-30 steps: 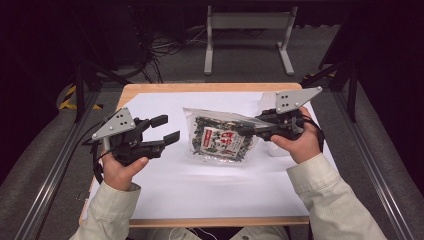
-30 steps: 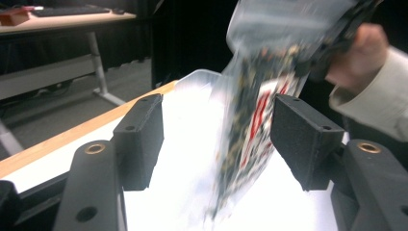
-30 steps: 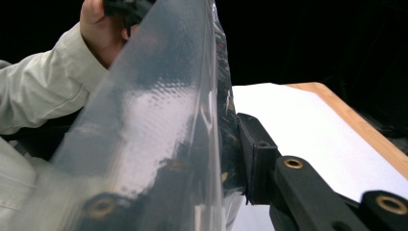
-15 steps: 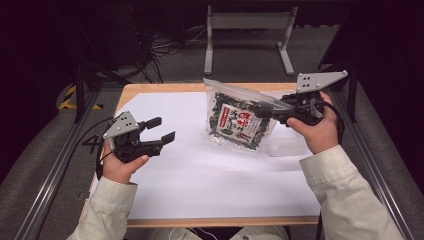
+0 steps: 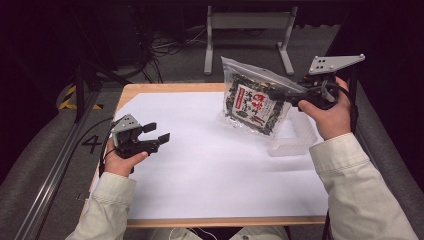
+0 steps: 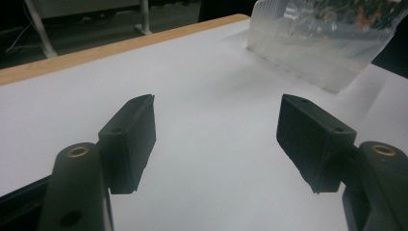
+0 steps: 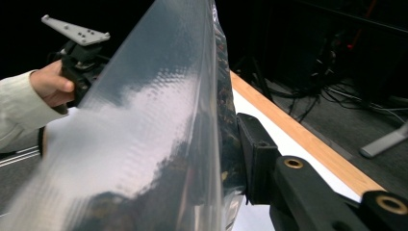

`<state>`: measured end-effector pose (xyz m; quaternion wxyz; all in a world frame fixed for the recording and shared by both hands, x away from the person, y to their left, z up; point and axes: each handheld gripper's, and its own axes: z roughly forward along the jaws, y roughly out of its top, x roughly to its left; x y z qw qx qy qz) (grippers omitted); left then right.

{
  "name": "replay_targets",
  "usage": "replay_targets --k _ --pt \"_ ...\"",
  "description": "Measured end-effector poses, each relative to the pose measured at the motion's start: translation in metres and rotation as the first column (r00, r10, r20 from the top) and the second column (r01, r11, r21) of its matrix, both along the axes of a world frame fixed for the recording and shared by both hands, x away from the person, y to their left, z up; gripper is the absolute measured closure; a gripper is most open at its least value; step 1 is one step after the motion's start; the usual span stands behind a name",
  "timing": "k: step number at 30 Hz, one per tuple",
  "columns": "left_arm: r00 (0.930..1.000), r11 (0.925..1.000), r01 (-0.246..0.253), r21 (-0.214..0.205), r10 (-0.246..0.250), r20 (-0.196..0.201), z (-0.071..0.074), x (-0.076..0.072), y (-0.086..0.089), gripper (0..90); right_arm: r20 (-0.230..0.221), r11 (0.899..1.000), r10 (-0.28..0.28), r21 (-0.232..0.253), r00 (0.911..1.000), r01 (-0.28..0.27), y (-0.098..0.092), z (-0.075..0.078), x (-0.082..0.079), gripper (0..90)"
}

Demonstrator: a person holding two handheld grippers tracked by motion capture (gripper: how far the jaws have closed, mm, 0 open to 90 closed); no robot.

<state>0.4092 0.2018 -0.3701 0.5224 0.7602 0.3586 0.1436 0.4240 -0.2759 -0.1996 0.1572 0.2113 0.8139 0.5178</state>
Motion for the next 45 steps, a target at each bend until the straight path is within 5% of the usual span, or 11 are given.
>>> replay_targets --k 16,45 --pt "0.9995 0.9986 0.03 0.044 -0.029 -0.01 -0.023 0.012 0.002 15.0 0.035 0.991 -0.13 -0.026 0.9909 0.131 -0.029 0.009 0.024 76.1" --pt "0.9988 0.9984 0.039 0.042 -0.037 -0.032 -0.023 0.012 0.002 16.1 0.084 0.952 -0.289 -0.076 0.9536 0.296 -0.071 0.006 0.037 76.1"
